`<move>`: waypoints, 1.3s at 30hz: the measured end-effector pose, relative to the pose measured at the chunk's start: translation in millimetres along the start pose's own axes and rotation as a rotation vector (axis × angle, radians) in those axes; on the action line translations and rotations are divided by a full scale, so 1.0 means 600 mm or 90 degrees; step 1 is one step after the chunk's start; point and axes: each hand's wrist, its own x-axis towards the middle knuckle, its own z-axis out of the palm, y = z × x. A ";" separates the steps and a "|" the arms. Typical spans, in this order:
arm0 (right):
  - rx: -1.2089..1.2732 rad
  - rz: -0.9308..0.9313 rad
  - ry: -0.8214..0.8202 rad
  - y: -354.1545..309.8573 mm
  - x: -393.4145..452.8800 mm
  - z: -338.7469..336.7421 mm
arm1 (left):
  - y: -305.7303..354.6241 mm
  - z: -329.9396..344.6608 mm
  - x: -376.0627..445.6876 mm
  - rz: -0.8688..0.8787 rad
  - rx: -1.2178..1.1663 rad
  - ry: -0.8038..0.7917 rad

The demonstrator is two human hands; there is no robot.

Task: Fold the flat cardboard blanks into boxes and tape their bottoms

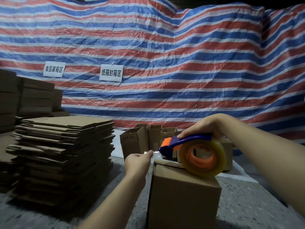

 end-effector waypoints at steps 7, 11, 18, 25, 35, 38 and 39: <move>-0.049 0.014 -0.011 -0.026 0.003 0.008 | -0.028 -0.010 0.001 -0.016 0.038 -0.033; -0.076 0.008 -0.026 -0.033 0.008 0.010 | -0.037 -0.016 0.002 -0.022 0.020 -0.054; -0.080 0.008 -0.029 -0.038 0.007 0.011 | -0.056 -0.017 0.000 -0.032 0.008 -0.071; -0.092 0.010 -0.010 -0.043 0.010 0.019 | -0.066 -0.022 0.007 -0.071 0.048 -0.091; -0.097 -0.008 -0.013 -0.044 0.002 0.027 | -0.074 -0.024 0.008 -0.220 -0.020 -0.217; -0.101 -0.013 -0.008 -0.046 0.003 0.028 | -0.076 -0.025 0.007 -0.186 -0.007 -0.189; -0.099 -0.013 -0.006 -0.045 0.004 0.028 | -0.077 -0.025 0.008 -0.171 0.005 -0.171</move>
